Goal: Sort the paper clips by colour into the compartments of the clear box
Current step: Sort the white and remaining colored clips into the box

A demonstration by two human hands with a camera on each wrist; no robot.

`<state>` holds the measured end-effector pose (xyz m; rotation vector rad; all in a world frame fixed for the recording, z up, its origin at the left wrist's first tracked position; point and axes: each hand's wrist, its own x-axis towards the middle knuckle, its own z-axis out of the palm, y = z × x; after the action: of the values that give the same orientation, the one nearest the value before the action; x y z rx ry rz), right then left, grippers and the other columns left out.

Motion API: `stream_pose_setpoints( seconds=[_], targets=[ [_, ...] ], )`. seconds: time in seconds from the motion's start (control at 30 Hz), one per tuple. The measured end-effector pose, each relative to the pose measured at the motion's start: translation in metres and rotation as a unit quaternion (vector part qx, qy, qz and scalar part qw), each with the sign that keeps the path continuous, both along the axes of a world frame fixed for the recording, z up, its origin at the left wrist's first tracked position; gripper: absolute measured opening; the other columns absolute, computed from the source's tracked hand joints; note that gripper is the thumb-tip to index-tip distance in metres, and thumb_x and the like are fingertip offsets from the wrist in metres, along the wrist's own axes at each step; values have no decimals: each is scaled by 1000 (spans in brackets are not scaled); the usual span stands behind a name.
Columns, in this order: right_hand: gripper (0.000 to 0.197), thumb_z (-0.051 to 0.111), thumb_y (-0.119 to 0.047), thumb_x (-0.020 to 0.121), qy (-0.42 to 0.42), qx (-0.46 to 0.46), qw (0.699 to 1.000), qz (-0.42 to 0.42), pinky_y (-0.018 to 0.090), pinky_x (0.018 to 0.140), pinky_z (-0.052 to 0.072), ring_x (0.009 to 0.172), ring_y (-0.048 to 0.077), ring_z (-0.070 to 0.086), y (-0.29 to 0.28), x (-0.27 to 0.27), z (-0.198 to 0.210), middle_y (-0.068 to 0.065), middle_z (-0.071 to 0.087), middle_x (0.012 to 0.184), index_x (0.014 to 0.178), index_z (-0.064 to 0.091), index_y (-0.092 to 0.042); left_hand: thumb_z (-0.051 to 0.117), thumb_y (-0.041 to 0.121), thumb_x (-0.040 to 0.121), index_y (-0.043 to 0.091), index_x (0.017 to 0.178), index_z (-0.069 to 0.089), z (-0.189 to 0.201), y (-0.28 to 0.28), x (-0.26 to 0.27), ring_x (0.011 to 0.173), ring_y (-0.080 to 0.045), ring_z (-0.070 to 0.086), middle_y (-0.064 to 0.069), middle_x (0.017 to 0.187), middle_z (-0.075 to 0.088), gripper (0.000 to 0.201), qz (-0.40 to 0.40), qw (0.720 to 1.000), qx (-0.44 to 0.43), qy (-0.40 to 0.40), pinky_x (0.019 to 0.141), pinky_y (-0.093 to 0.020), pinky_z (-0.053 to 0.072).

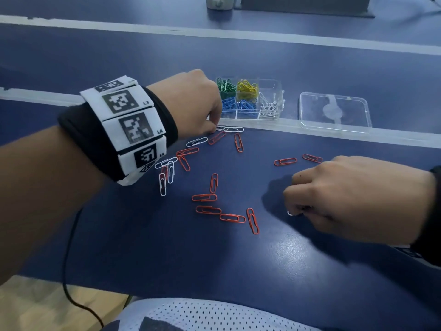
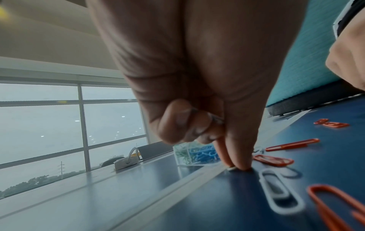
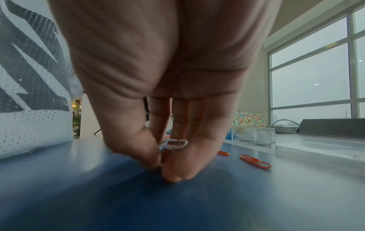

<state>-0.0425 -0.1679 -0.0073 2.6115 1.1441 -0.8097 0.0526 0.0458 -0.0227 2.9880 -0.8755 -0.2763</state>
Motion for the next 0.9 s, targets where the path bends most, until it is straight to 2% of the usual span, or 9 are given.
stream_pose_setpoints(
  seconds=[0.1,0.23,0.37,0.43,0.53,0.6,0.73,0.8,0.9],
  targets=[
    [29,36,-25,78,8,65,997,-43,32,73,47,82,21,52,3,6,-3,-11,54,100,103,48,-35,55,18,79,18,78,72,0,-1,-2,67,-20,43,10,56,42,17,8,1000,7,3,74,-37,52],
    [34,41,-27,68,-28,182,976,-116,25,62,40,60,19,48,12,32,-3,-4,58,68,82,72,-26,55,19,74,19,65,57,0,2,-3,66,-20,43,9,57,45,9,30,999,-5,24,74,-35,50],
    [26,49,-27,70,-92,271,942,-175,19,68,35,64,15,51,29,57,-5,1,69,75,73,74,-22,62,24,68,16,63,56,7,8,-7,58,-8,46,7,56,51,12,119,988,-70,65,62,-27,41],
    [21,55,-22,75,-111,261,943,-173,18,69,33,67,15,50,38,67,-7,2,71,80,82,75,-21,64,26,64,16,64,58,12,13,-9,48,-7,47,5,47,53,12,161,977,-101,99,53,-25,37],
    [27,54,-11,79,-122,226,954,-154,26,76,46,77,29,59,53,79,-11,6,69,81,94,74,-22,64,23,63,16,63,56,14,21,-12,38,-7,44,5,43,57,11,187,959,-138,159,51,-23,37],
    [36,51,-7,79,-129,209,962,-120,34,82,51,89,35,62,62,85,-13,9,70,94,100,72,-27,64,15,67,17,67,57,12,26,-11,43,-14,51,-1,55,62,7,197,946,-171,193,53,-24,43],
    [34,51,-7,83,-143,141,978,-48,30,72,43,99,34,59,77,90,-16,10,63,108,103,70,-26,53,12,75,23,83,63,8,36,-9,52,-24,53,-2,64,60,18,202,922,-222,246,58,-28,48],
    [32,52,-6,83,-150,113,982,-35,29,68,39,98,35,59,81,89,-15,10,61,107,103,70,-24,47,21,69,26,81,66,7,40,-10,57,-27,56,-1,61,57,23,200,920,-218,257,58,-29,50],
    [29,50,-4,83,-158,80,984,-24,30,65,40,87,33,57,85,88,-14,10,56,90,99,69,-19,46,28,62,22,70,63,9,46,-14,58,-26,55,-2,58,54,20,201,919,-204,272,58,-29,48]
  ],
)
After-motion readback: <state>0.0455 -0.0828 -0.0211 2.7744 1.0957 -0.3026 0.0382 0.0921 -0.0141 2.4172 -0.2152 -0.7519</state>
